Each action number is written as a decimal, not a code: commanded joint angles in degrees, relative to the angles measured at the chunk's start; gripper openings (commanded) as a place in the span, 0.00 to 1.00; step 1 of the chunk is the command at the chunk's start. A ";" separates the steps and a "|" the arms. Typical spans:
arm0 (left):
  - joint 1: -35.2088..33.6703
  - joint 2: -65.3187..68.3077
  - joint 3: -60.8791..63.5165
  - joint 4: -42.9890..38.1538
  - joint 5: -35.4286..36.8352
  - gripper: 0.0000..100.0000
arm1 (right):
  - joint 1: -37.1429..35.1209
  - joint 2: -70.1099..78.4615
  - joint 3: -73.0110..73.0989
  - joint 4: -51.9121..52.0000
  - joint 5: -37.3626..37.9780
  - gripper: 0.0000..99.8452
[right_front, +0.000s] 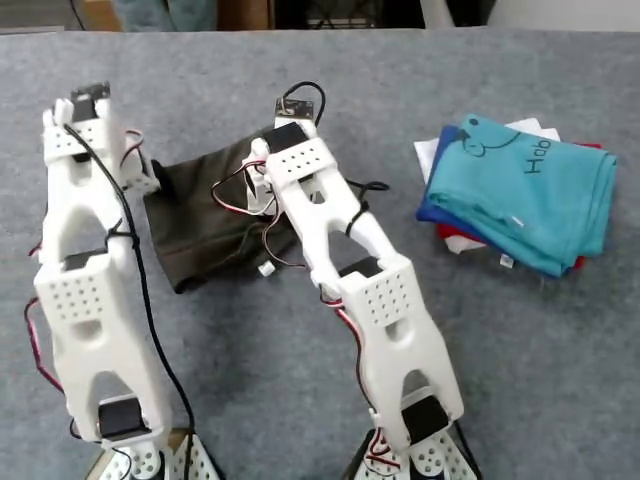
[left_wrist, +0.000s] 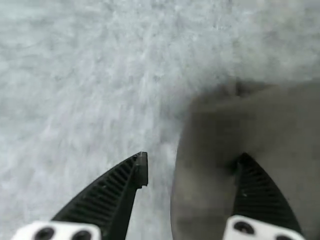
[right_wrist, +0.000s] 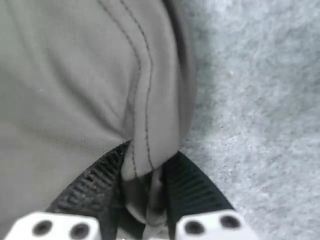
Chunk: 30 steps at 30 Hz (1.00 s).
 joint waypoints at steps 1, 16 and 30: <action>0.04 6.68 -7.96 -0.18 -0.26 0.30 | 0.18 -0.57 -2.59 0.00 0.53 0.01; 3.65 22.59 -35.03 10.46 3.25 0.03 | 0.00 -0.92 -2.68 0.88 2.02 0.01; 10.33 8.97 -42.42 10.55 5.98 0.03 | 1.67 -6.90 -26.77 14.24 7.47 0.01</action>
